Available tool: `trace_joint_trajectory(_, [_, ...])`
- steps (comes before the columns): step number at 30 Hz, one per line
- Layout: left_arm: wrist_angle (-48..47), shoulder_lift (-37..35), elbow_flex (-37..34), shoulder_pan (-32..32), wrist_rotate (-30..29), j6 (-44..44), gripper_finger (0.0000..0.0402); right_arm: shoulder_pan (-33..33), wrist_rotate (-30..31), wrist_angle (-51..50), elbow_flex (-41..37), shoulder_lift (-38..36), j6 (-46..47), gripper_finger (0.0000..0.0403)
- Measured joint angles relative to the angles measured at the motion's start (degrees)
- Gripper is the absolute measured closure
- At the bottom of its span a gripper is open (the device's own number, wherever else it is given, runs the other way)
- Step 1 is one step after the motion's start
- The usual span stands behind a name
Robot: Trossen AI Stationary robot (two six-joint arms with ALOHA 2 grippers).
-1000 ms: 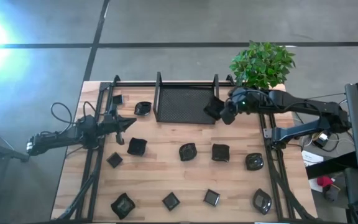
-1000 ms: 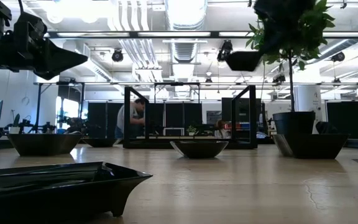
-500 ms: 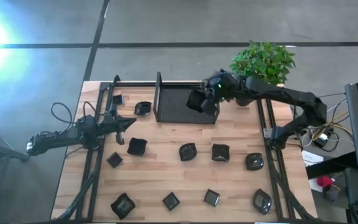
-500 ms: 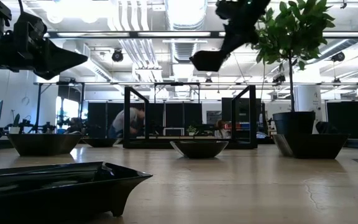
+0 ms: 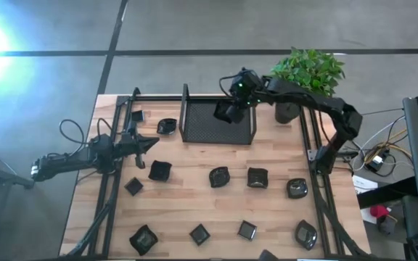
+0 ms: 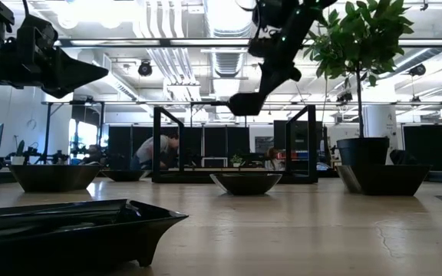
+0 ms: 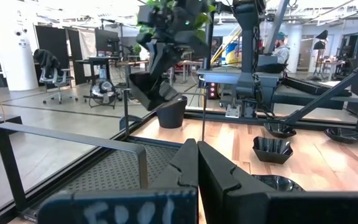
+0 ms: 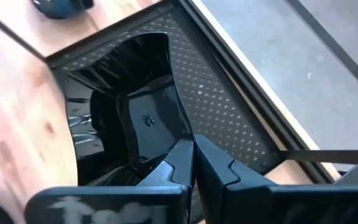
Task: Pick & Place Mini shaped plates
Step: Put the black distorted square plate on the shelf
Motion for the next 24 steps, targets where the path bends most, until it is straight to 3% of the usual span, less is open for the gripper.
trace_joint_trajectory(10, [0.00, 0.00, 0.00, -0.02, 0.00, 0.06, 0.0402, -3.30, -0.25, 0.61, 2.27, 6.36, -6.38, 0.0394])
trace_joint_trajectory(15, [-0.02, 0.00, 0.00, -0.02, 0.00, 0.10, 0.0402, -5.31, -5.20, 0.56, 2.25, 9.93, -9.51, 0.0394])
trace_joint_trajectory(24, [-0.06, 0.00, 0.00, -0.02, 0.15, 0.08, 0.0402, -8.48, -4.77, 0.85, 2.25, 14.56, -10.36, 0.0394])
